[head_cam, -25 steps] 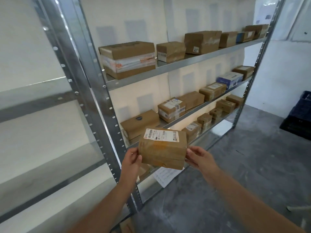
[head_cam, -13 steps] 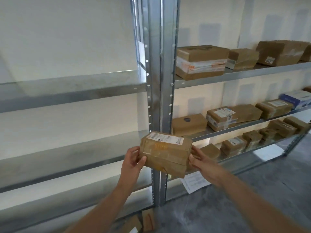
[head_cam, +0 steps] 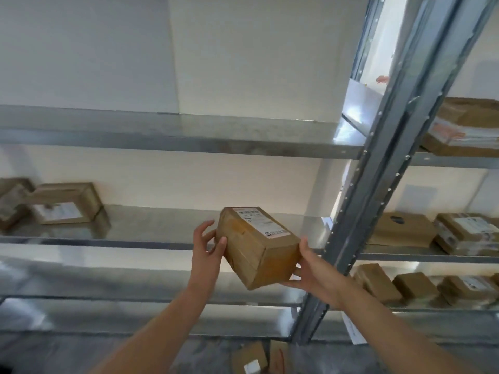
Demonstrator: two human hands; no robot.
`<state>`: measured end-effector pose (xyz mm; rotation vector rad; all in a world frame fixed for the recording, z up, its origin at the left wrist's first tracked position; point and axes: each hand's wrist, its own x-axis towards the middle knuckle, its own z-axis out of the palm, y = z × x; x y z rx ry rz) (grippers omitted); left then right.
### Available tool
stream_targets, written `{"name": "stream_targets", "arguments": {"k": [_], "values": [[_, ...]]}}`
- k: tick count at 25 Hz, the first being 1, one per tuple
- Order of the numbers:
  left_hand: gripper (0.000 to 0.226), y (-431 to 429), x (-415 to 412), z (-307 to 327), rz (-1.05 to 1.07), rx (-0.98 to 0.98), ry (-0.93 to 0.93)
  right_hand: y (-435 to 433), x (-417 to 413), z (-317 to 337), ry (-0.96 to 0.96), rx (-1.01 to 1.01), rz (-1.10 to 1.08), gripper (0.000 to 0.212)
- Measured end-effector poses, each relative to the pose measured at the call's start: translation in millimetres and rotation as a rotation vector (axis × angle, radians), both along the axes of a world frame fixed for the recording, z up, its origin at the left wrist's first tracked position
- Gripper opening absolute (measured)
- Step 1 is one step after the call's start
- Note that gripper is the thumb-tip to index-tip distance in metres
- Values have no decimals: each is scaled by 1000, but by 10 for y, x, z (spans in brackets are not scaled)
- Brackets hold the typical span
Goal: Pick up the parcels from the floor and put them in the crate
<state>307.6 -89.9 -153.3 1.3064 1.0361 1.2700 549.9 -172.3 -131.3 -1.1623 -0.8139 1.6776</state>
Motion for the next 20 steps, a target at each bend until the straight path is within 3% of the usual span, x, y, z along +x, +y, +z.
{"name": "stream_targets", "arguments": {"k": [4, 11, 13, 17, 20], "values": [[25, 144, -517, 3, 90, 16, 23, 379, -581, 86, -12, -11, 23, 47], [36, 310, -1508, 66, 127, -89, -33, 910, -1720, 189, -213, 74, 163, 70], [39, 309, -1873, 22, 159, -140, -50, 1047, -2087, 163, -260, 85, 162, 63], [36, 252, -2598, -120, 193, -294, -234, 1259, -2848, 110, -341, 161, 161, 25], [33, 127, -3170, -236, 266, -310, -293, 1325, -3430, 42, -353, 150, 223, 22]]}}
